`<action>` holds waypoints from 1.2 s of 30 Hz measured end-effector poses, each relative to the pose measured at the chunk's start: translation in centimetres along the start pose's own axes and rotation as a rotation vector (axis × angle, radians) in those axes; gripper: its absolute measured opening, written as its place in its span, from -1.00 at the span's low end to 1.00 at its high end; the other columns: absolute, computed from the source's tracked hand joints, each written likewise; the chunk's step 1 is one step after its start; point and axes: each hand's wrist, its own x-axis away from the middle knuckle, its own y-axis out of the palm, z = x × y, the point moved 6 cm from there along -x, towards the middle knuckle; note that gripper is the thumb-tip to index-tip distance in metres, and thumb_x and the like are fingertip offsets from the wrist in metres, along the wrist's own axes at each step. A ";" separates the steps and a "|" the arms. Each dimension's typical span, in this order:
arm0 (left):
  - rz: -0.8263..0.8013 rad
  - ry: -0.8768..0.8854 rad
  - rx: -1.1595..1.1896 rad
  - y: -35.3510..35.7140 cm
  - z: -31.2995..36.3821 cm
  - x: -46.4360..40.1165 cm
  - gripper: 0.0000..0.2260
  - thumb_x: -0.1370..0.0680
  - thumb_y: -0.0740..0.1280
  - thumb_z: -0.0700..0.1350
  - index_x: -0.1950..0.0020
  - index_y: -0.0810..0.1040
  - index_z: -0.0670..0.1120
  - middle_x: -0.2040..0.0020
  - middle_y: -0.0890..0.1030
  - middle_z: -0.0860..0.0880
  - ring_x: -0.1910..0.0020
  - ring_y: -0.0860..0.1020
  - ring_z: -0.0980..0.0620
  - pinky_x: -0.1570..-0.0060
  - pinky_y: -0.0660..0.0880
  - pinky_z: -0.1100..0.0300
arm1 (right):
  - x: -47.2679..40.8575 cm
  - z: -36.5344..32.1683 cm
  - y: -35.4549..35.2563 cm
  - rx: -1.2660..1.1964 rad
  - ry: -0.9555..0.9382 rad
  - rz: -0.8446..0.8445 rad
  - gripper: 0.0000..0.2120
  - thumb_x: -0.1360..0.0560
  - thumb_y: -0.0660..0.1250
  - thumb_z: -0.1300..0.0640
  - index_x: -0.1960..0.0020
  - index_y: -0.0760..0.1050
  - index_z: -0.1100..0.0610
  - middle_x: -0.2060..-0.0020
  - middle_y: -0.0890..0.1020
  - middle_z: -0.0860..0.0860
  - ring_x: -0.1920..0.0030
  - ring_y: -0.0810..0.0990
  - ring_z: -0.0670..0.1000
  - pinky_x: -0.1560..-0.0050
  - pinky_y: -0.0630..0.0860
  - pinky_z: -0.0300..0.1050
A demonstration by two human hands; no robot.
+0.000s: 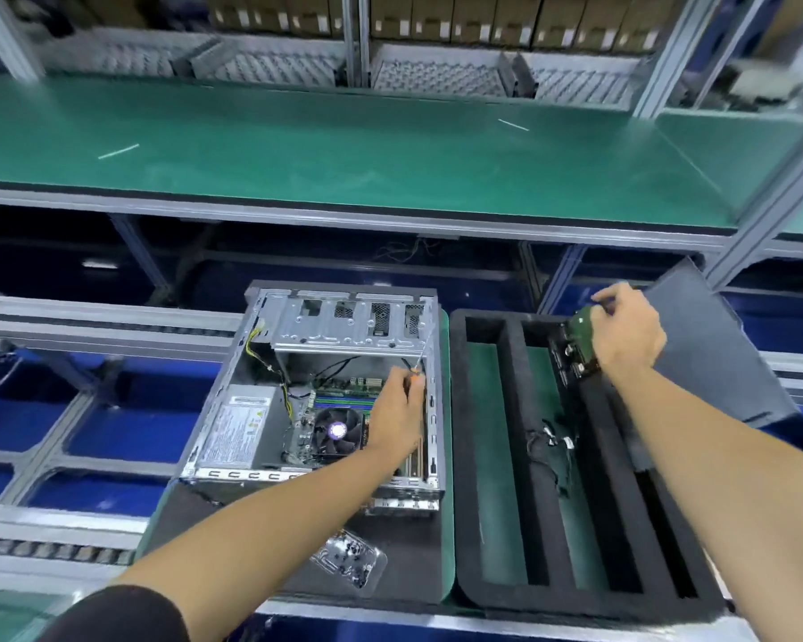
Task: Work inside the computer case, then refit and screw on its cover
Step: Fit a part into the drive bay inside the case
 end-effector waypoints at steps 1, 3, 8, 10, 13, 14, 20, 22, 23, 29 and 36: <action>0.020 0.000 0.051 -0.4 0.1 0.0 -0.77 -0.70 0.12 0.13 0.11 0.27 0.10 0.27 0.45 0.04 0.29 0.44 0.00 0.32 0.28 0.07 | -0.6 -1.7 -0.6 -0.037 -0.014 -0.010 -0.85 -0.54 0.31 0.14 0.00 0.53 -0.11 0.04 0.66 -0.11 0.07 0.62 0.05 0.14 0.43 -0.08; 0.031 0.043 0.100 -1.1 0.5 -0.3 -0.74 -0.68 0.14 0.18 0.07 0.31 0.03 0.24 0.42 0.02 0.28 0.39 0.03 0.25 0.33 0.03 | -1.4 -5.4 -1.3 -0.120 -0.057 -0.069 -0.87 -0.50 0.36 0.12 0.10 0.58 -0.12 0.17 0.65 -0.19 0.16 0.59 -0.06 0.20 0.43 -0.17; -0.165 0.242 0.064 -2.5 3.6 -2.2 -0.44 -0.50 0.47 0.22 -0.30 0.32 -0.03 -0.11 0.35 0.05 -0.04 0.39 0.12 -0.04 0.36 0.34 | -0.1 -14.1 0.9 -0.383 -0.128 -0.332 -0.78 -0.48 0.42 0.27 0.27 0.66 0.01 0.21 0.73 -0.09 0.21 0.64 -0.09 0.24 0.54 -0.19; -0.175 0.284 0.035 -3.5 4.5 -3.0 -0.17 -0.34 0.54 0.33 -0.41 0.21 0.03 -0.29 0.24 0.13 -0.25 0.30 0.19 -0.13 0.30 0.44 | 1.2 -16.9 3.1 -0.476 -0.109 -0.444 -0.80 -0.47 0.39 0.34 0.30 0.65 0.17 0.13 0.75 -0.03 0.22 0.66 -0.11 0.34 0.54 -0.22; -0.066 0.345 -0.129 -5.7 4.8 -3.7 -0.13 -0.20 0.49 0.49 -0.28 0.22 0.06 -0.43 0.18 0.15 -0.35 0.26 0.18 -0.11 0.43 0.25 | 3.2 -20.8 6.3 -0.562 -0.073 -0.575 -0.77 -0.42 0.40 0.43 0.36 0.62 0.20 0.09 0.75 0.00 0.35 0.60 -0.26 0.48 0.41 -0.40; -0.020 0.346 -0.173 -6.4 4.4 -3.9 -0.12 -0.22 0.49 0.48 -0.31 0.23 0.06 -0.44 0.21 0.15 -0.34 0.30 0.17 -0.11 0.47 0.19 | 3.8 -21.9 7.1 -0.570 -0.071 -0.601 -0.76 -0.43 0.40 0.43 0.37 0.62 0.21 0.10 0.75 0.01 0.39 0.58 -0.27 0.48 0.41 -0.38; -0.013 0.199 0.070 -9.2 0.3 -4.2 -0.52 -0.43 0.49 -0.07 -0.25 0.36 0.20 -0.09 0.56 0.14 -0.04 0.58 0.12 0.06 0.59 0.13 | 6.7 -25.0 10.8 -0.557 -0.024 -0.699 -0.80 -0.53 0.37 0.28 0.25 0.64 0.19 0.16 0.70 0.05 0.19 0.62 0.04 0.19 0.60 -0.02; -0.058 0.093 0.229 -10.2 -1.5 -4.2 -0.63 -0.45 0.50 -0.10 -0.12 0.40 0.15 0.02 0.63 0.08 0.05 0.64 0.07 0.10 0.60 0.15 | 7.9 -24.7 12.0 -0.600 0.120 -0.828 -0.86 -0.54 0.33 0.21 0.07 0.66 0.21 0.19 0.62 0.09 0.33 0.58 0.05 0.29 0.59 -0.04; -0.078 0.059 0.275 -10.7 -2.3 -4.3 -0.63 -0.46 0.52 -0.12 -0.12 0.42 0.09 0.02 0.66 0.04 0.05 0.66 0.07 0.06 0.61 0.16 | 8.4 -24.4 12.5 -0.616 0.171 -0.885 -0.83 -0.53 0.31 0.20 0.01 0.66 0.21 0.19 0.59 0.10 0.37 0.55 0.05 0.32 0.55 -0.07; -0.299 -0.111 0.460 -13.7 -5.5 -5.1 -0.51 -0.37 0.59 -0.32 -0.17 0.43 -0.20 -0.05 0.72 -0.10 -0.04 0.70 -0.08 -0.06 0.65 -0.09 | 10.7 -24.5 13.4 -0.254 -0.297 -1.025 -0.78 -0.56 0.20 0.34 -0.04 0.55 0.10 0.01 0.64 0.13 0.07 0.57 0.05 0.03 0.48 -0.03; -0.125 -0.267 0.711 -18.2 -7.8 -5.3 -0.43 -0.30 0.66 -0.18 -0.01 0.29 -0.11 0.06 0.71 -0.28 0.26 0.71 -0.27 0.51 0.60 0.08 | 13.7 -22.9 14.7 -0.485 -0.047 -1.202 -0.80 -0.46 0.33 0.43 0.13 0.43 0.16 0.38 0.63 0.02 0.15 0.73 0.16 0.14 0.66 -0.03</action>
